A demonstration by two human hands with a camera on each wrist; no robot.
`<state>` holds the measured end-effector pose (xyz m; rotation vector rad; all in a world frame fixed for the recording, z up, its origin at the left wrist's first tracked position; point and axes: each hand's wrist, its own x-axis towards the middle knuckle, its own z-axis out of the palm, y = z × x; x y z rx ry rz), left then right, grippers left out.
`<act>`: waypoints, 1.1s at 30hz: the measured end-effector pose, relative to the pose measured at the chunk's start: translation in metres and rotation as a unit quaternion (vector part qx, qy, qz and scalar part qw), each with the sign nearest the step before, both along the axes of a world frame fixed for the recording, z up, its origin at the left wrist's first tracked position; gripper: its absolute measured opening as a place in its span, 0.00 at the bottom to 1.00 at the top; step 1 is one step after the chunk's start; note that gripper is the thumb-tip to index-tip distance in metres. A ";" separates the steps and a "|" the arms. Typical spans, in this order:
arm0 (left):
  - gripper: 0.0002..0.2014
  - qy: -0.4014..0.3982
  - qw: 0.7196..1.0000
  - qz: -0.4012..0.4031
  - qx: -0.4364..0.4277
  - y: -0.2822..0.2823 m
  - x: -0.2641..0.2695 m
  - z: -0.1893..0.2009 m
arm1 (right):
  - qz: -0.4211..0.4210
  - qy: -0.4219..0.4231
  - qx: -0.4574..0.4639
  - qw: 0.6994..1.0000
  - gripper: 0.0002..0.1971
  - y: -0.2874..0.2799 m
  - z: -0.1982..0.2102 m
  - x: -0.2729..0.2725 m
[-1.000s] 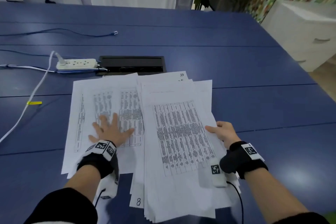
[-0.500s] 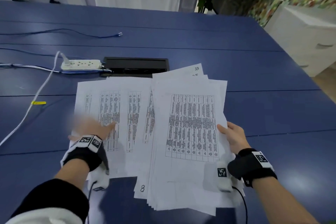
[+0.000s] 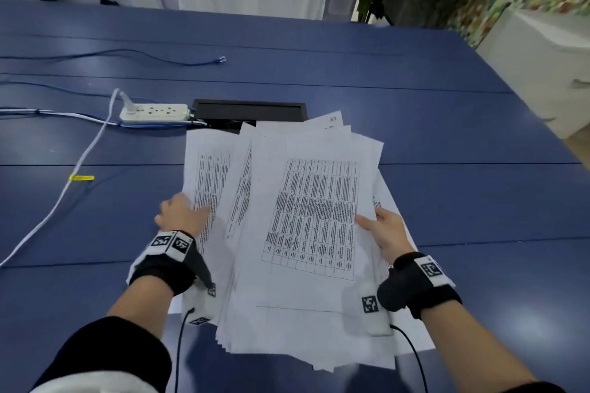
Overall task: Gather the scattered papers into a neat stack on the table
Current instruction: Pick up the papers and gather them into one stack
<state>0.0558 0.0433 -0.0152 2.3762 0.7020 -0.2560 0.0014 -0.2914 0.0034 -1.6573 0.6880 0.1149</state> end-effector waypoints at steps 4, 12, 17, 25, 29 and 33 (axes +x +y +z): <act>0.41 0.046 0.996 0.065 -0.032 0.016 0.011 -0.003 | -0.030 -0.020 0.030 0.999 0.15 -0.012 0.011 -0.007; 0.34 0.118 0.992 -0.033 -0.001 -0.003 0.015 0.004 | -0.045 -0.009 0.063 0.997 0.14 -0.038 0.013 -0.007; 0.29 -0.014 0.984 -0.058 -0.166 -0.023 0.002 0.000 | -0.051 -0.004 0.084 0.995 0.25 -0.034 0.018 -0.009; 0.24 -0.022 0.960 -0.132 -0.244 -0.043 -0.010 -0.001 | -0.008 0.042 0.036 0.998 0.26 -0.029 -0.013 0.002; 0.22 -0.052 0.962 -0.082 -0.253 -0.042 -0.010 0.000 | 0.008 0.045 -0.037 0.998 0.18 -0.026 -0.001 0.003; 0.27 -0.041 0.947 -0.150 -0.280 -0.054 -0.019 -0.002 | 0.028 0.048 -0.123 0.991 0.19 -0.009 0.000 -0.003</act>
